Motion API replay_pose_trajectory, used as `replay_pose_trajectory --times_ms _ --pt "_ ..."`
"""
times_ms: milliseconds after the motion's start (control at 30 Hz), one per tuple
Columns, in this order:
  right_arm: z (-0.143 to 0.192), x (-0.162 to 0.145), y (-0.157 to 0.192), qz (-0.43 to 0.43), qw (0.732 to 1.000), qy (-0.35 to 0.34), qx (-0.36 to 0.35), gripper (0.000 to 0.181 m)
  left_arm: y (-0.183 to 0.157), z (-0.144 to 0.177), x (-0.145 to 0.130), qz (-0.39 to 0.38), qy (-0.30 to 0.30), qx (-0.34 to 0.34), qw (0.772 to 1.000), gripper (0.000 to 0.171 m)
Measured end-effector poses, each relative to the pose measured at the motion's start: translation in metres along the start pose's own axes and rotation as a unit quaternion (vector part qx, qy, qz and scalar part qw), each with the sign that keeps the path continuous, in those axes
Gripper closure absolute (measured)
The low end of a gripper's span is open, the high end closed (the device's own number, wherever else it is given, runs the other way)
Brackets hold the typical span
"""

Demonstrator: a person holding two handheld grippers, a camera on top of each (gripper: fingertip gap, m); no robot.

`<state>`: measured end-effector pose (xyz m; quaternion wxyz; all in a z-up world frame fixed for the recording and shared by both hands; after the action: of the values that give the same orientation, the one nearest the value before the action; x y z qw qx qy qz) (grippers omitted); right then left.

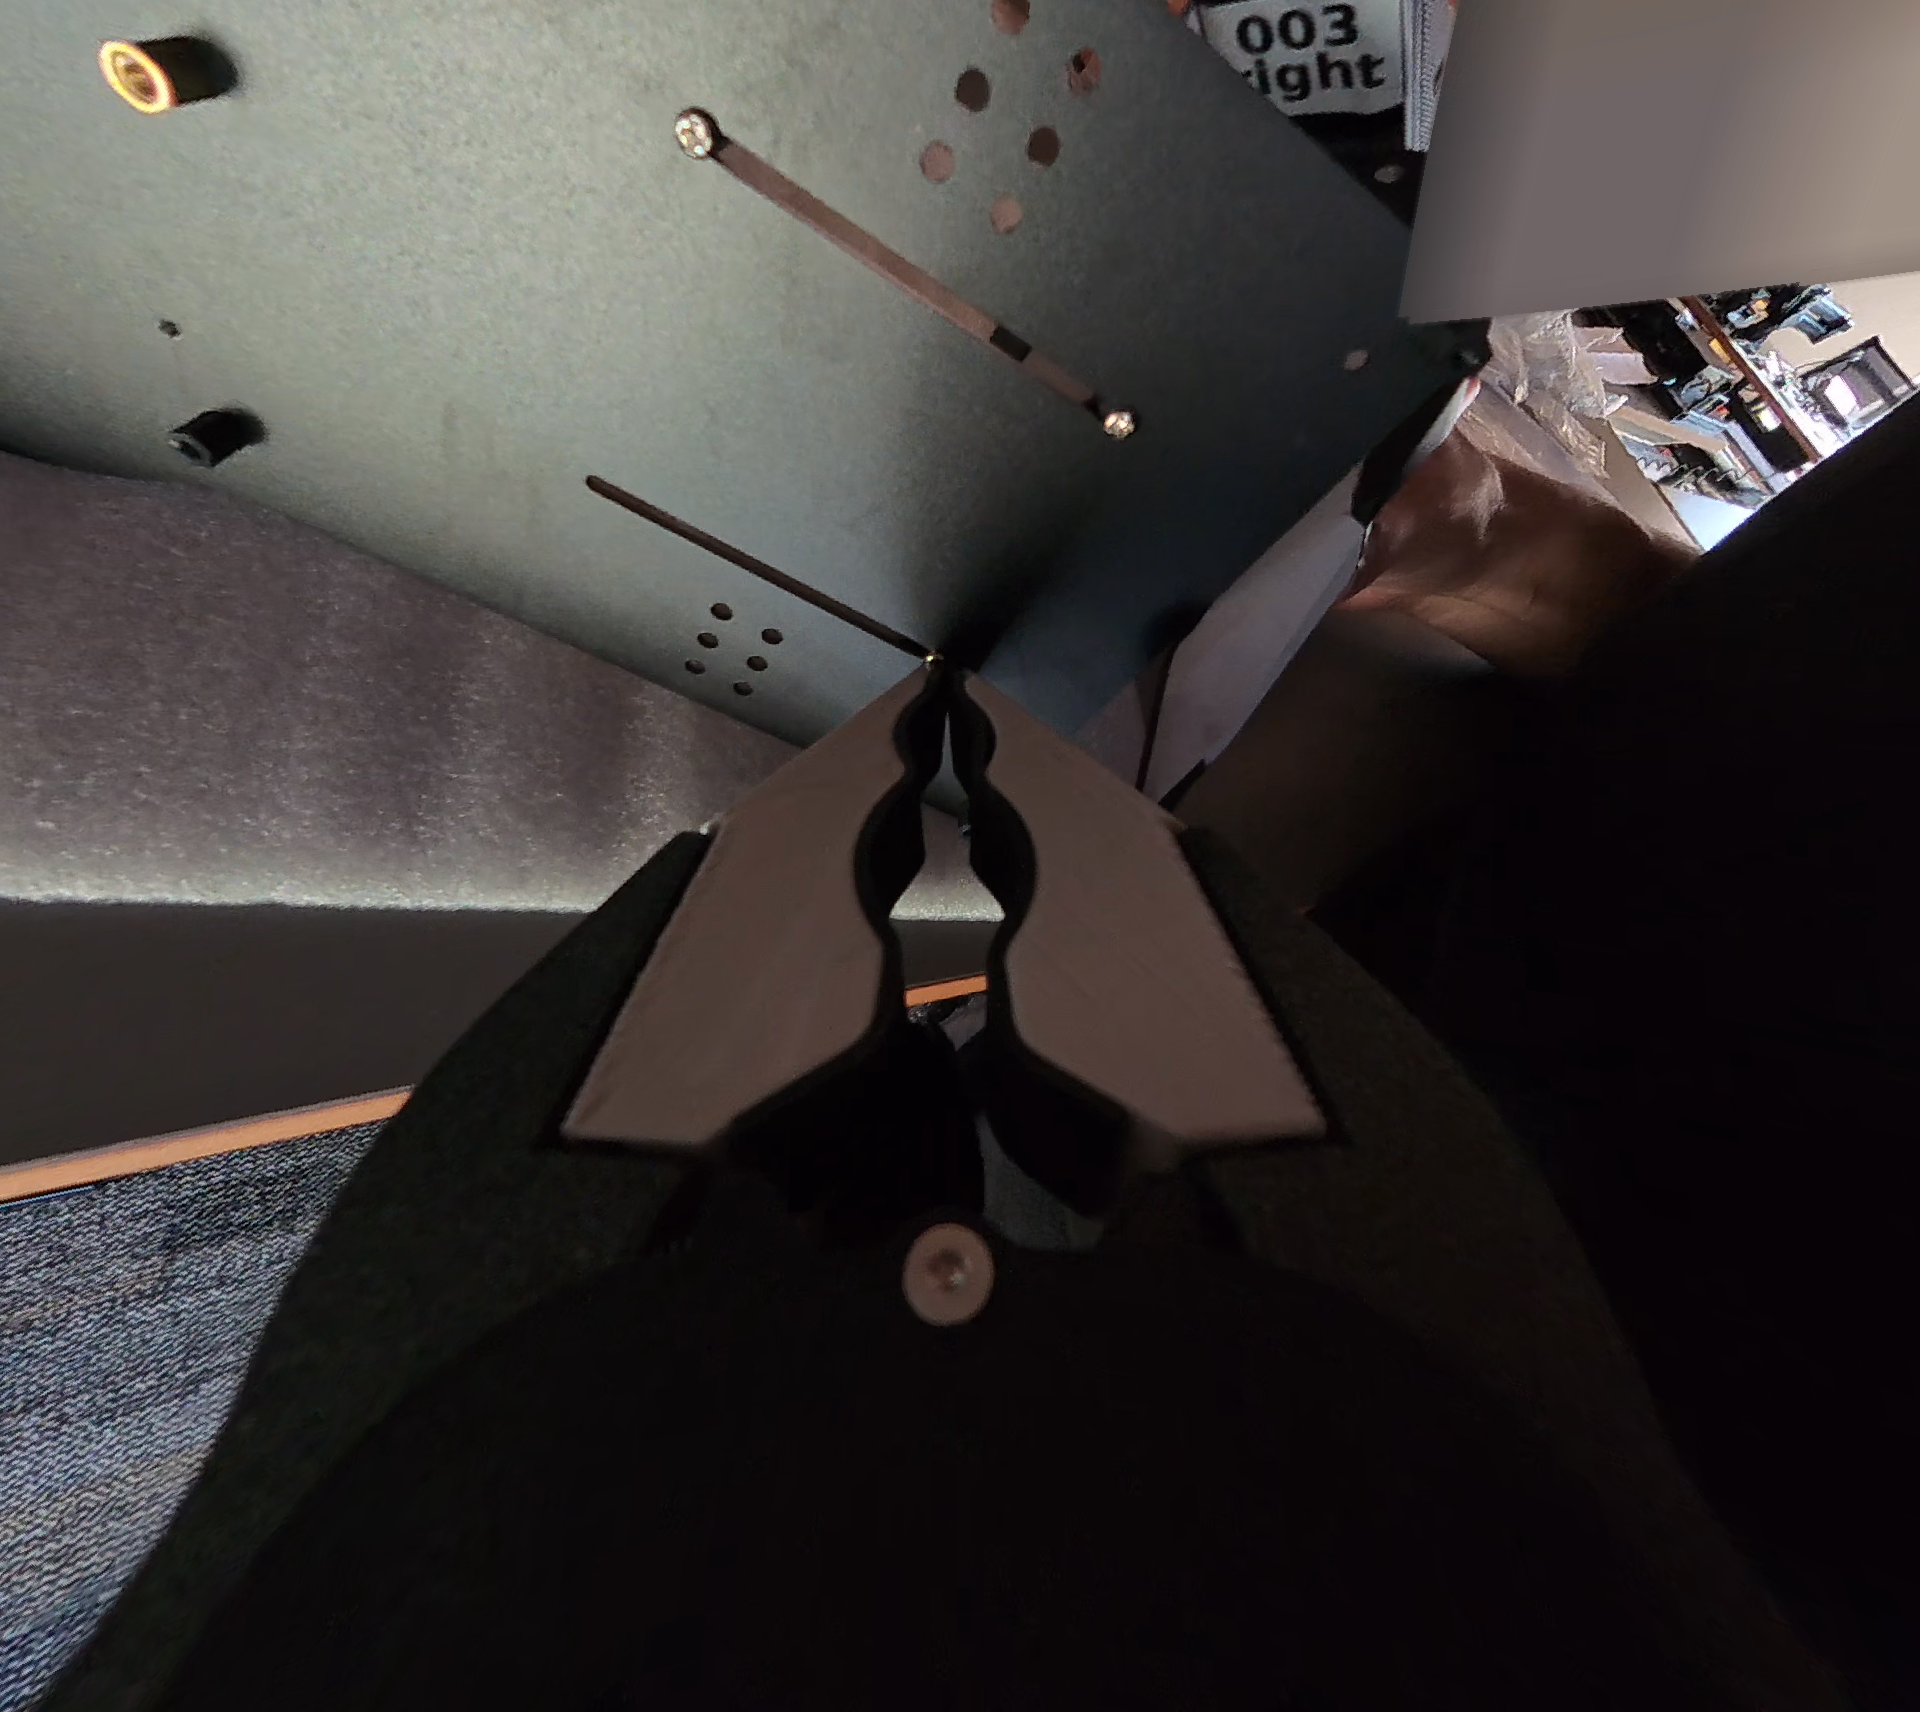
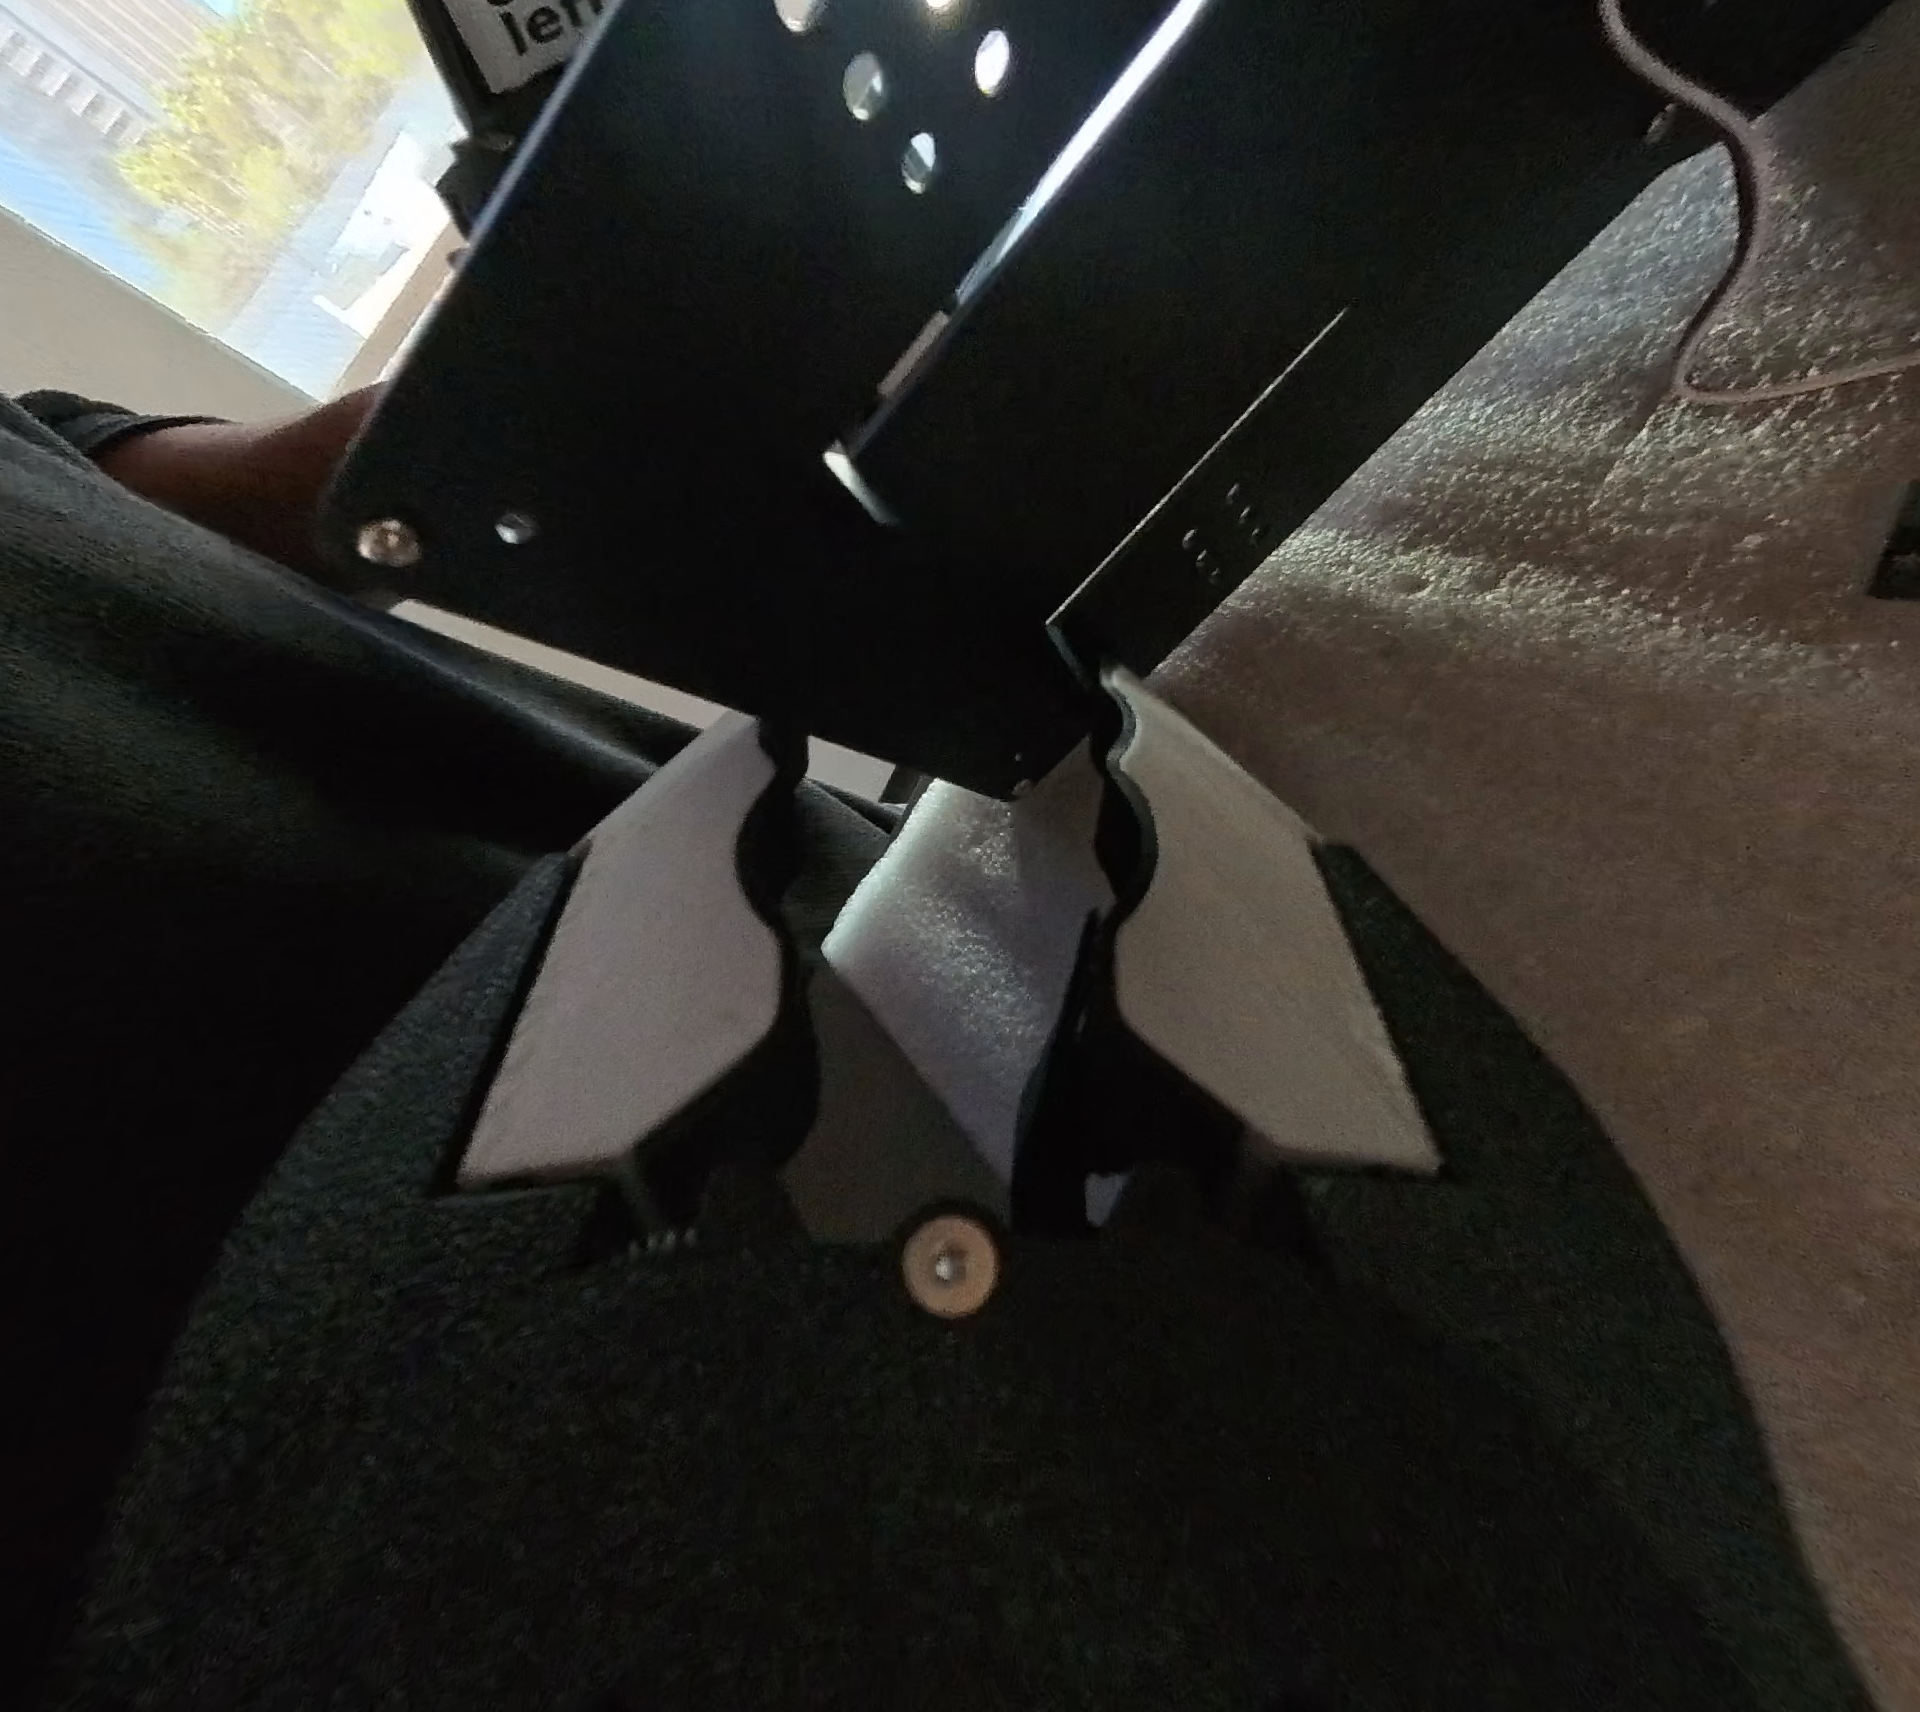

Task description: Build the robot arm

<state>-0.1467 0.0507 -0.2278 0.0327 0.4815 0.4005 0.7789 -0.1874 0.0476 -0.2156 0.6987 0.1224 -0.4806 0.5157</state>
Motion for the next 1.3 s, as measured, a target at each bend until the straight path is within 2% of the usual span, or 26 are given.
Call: replay_pose_trajectory --times_ms 400,533,667,733,800,867,933,1100,1300 --pt "0.0 0.001 -0.001 0.005 1.0 0.0 -0.003 0.127 0.0 0.0 0.0 0.002 0.0 -0.004 1.0 0.171" --pt "0.013 0.01 0.005 0.033 0.999 -0.011 -0.008 0.122 0.0 0.0 0.0 0.01 -0.006 -0.013 1.0 0.171" --pt "0.037 0.013 0.007 0.104 0.994 0.02 -0.032 0.134 0.001 0.0 0.0 0.003 -0.015 -0.012 1.0 0.171" --pt "0.048 0.019 0.009 0.126 0.991 0.013 -0.03 0.144 0.0 0.0 0.0 -0.003 -0.017 -0.012 1.0 0.171" --pt "0.053 0.021 0.002 0.118 0.992 0.017 -0.032 0.148 -0.001 0.001 0.002 -0.01 -0.026 -0.01 1.0 0.165" --pt "0.049 0.011 -0.009 0.085 0.994 0.067 -0.031 0.157 -0.001 0.002 0.003 -0.015 -0.033 -0.007 0.999 0.16" --pt "0.043 0.006 -0.019 0.046 0.995 0.086 -0.03 0.158 0.0 0.001 0.003 -0.023 -0.036 -0.003 0.999 0.16" --pt "0.034 0.012 -0.013 0.016 0.999 0.043 0.013 0.161 0.003 0.0 0.004 -0.044 -0.048 0.019 0.998 0.162" --pt "0.038 0.013 -0.017 0.042 0.996 0.064 -0.045 0.165 -0.005 0.007 0.005 -0.056 -0.07 -0.007 0.996 0.171"
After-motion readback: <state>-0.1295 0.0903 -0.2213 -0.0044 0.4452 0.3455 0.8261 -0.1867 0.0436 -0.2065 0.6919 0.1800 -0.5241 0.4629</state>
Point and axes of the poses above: each gripper's, where its closed fingertips meet, z back along the fingers, x out of its top, y = z × x across the jaws, the point moved 3 cm from there along z, back along the fingers, and after that the axes turned 13 degrees about x, right-handed, at the moved point
